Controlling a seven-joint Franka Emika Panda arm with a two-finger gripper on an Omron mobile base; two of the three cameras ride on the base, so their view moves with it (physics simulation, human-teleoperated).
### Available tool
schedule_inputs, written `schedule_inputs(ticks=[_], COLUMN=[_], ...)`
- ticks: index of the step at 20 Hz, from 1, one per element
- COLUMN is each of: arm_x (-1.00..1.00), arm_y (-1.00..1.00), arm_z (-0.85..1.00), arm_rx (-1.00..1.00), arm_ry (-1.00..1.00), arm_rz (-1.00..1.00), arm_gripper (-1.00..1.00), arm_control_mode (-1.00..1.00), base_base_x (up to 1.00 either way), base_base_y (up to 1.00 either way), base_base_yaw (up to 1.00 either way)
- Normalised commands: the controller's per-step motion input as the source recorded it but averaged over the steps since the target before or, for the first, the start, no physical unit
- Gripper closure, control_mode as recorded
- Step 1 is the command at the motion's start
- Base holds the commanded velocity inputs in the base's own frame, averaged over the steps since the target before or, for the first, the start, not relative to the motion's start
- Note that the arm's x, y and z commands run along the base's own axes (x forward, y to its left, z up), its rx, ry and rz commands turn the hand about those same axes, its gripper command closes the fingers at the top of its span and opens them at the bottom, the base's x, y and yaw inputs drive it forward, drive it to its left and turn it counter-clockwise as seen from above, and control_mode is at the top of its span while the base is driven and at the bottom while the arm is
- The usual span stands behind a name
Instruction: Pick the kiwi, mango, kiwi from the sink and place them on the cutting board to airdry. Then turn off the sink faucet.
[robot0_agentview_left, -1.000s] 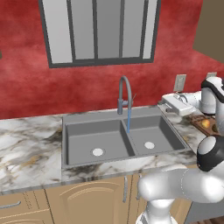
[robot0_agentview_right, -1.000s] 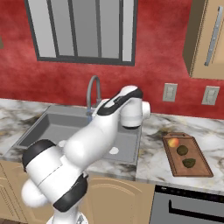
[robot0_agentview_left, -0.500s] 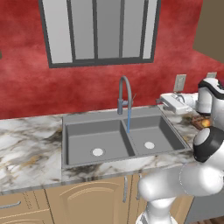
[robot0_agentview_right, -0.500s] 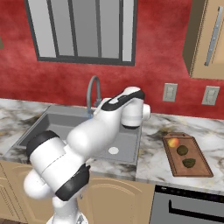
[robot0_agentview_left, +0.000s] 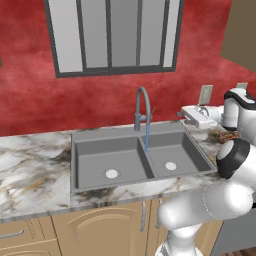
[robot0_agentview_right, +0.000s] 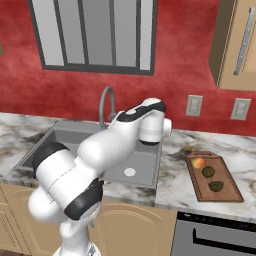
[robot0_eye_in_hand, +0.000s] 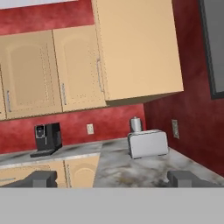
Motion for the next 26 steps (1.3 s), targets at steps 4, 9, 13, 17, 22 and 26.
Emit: schedule_inputs(ticks=[4, 9, 13, 17, 22, 26], arm_x=[0.15, 0.09, 0.03, 0.11, 0.28, 0.25], arm_y=[0.0, -0.01, -0.07, -0.03, 0.0, -0.01], arm_z=[-0.03, -0.13, -0.16, -0.08, 0.0, 0.0], arm_rx=[0.0, 0.0, 0.0, 0.0, 0.0, 0.0], arm_ry=[0.0, 0.0, 0.0, 0.0, 0.0, 0.0], arm_rz=[0.0, -0.02, -0.02, 0.0, 0.0, 0.0], arm_gripper=[-1.0, -1.0, -1.0, -1.0, -1.0, -1.0], arm_control_mode=[-1.0, -1.0, -1.0, -1.0, -1.0, -1.0], base_base_x=[0.0, 0.0, 0.0, 0.0, 0.0, 0.0], base_base_y=[0.0, 0.0, 0.0, 0.0, 0.0, 0.0], base_base_yaw=[0.0, 0.0, 0.0, 0.0, 0.0, 0.0])
